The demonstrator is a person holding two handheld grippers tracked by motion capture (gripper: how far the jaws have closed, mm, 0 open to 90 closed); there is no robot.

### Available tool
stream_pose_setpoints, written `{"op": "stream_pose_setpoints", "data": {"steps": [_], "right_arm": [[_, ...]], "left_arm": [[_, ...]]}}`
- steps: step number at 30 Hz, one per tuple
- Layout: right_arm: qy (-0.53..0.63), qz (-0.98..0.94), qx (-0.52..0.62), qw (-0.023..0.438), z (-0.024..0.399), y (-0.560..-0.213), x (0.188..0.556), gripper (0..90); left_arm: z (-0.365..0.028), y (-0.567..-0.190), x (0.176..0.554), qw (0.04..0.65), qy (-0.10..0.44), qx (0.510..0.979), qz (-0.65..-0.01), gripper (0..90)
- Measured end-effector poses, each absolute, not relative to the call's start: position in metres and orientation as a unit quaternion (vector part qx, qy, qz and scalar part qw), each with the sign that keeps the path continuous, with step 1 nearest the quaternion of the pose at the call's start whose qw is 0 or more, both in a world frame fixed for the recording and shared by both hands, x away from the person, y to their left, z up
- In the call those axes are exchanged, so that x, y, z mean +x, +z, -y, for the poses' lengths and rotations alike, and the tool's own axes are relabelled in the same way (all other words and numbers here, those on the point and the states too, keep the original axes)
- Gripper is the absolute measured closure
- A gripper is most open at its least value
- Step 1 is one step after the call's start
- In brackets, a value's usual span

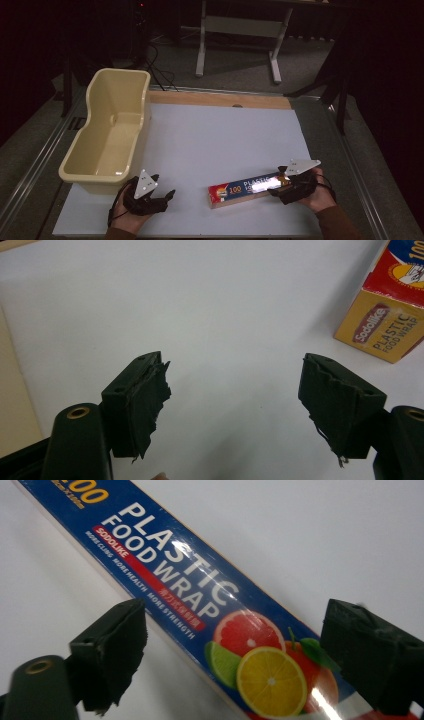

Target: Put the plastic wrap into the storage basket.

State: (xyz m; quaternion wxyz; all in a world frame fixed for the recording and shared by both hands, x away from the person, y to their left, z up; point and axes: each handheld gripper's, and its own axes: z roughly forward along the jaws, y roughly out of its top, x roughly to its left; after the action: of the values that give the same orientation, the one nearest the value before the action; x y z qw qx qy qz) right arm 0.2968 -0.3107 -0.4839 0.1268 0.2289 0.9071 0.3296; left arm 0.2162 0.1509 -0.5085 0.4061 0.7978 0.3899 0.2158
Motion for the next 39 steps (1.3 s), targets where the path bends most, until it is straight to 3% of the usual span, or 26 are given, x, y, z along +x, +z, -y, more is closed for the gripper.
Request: {"op": "stream_pose_setpoints", "data": {"steps": [20, 30, 39], "right_arm": [[0.311, -0.936, 0.160, 0.036, 0.306, -0.493, 0.327, 8.5], [0.254, -0.956, 0.137, 0.053, 0.295, -0.499, 0.329, 8.1], [0.245, -0.944, 0.201, 0.087, 0.292, -0.498, 0.334, 10.0]], "left_arm": [[-0.148, -0.510, 0.216, 0.405, 0.214, 0.801, -0.387, 26.6], [-0.148, -0.510, 0.215, 0.405, 0.214, 0.800, -0.387, 26.5], [-0.148, -0.509, 0.215, 0.407, 0.215, 0.799, -0.386, 26.5]]}}
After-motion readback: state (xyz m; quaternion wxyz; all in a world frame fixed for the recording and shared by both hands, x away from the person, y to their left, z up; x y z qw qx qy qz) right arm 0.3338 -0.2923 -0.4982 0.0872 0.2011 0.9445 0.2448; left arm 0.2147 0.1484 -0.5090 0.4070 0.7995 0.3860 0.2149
